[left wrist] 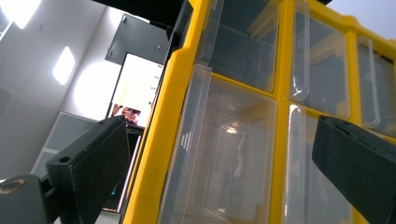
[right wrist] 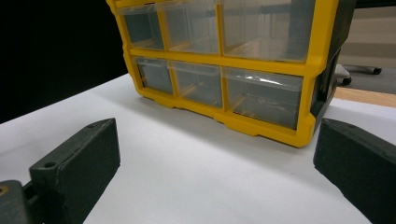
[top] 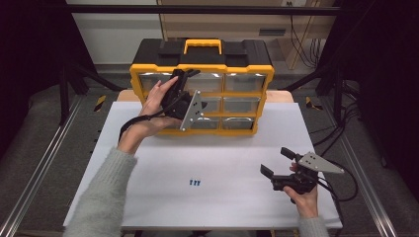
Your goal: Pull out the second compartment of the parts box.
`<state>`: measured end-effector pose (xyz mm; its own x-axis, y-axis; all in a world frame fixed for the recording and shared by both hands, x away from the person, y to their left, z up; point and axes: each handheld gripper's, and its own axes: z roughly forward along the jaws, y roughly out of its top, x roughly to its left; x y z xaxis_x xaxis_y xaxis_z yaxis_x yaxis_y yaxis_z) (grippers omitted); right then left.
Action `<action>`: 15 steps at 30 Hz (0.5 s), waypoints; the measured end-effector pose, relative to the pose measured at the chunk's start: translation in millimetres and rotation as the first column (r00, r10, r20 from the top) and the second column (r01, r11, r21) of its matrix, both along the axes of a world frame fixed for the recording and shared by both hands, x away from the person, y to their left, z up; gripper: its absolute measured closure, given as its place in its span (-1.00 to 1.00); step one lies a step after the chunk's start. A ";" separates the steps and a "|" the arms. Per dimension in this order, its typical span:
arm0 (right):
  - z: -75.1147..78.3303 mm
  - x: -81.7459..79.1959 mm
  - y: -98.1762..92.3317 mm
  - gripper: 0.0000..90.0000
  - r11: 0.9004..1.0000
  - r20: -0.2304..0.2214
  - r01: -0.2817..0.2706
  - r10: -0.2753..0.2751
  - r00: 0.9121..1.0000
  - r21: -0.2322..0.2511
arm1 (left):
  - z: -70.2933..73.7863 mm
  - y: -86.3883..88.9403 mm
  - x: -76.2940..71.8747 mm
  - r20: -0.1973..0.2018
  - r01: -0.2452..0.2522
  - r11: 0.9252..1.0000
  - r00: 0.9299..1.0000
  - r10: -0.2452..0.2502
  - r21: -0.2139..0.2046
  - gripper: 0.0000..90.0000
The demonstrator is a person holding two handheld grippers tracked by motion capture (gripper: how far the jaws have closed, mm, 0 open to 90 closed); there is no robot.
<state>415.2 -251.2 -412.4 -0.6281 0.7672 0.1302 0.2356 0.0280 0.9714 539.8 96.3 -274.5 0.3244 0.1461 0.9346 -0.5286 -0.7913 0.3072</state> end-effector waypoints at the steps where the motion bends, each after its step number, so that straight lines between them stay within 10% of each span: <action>1: 0.0 0.0 0.0 -0.97 1.000 0.000 0.001 -0.001 1.000 0.000 | -0.5 -0.4 0.4 0.007 -0.005 1.000 1.000 0.005 0.004 -0.90; 15: 0.8 -0.6 -0.5 -0.97 1.000 0.003 0.000 0.000 1.000 0.011 | -5.8 -7.0 7.3 0.074 -0.037 0.999 0.997 0.036 0.006 -0.72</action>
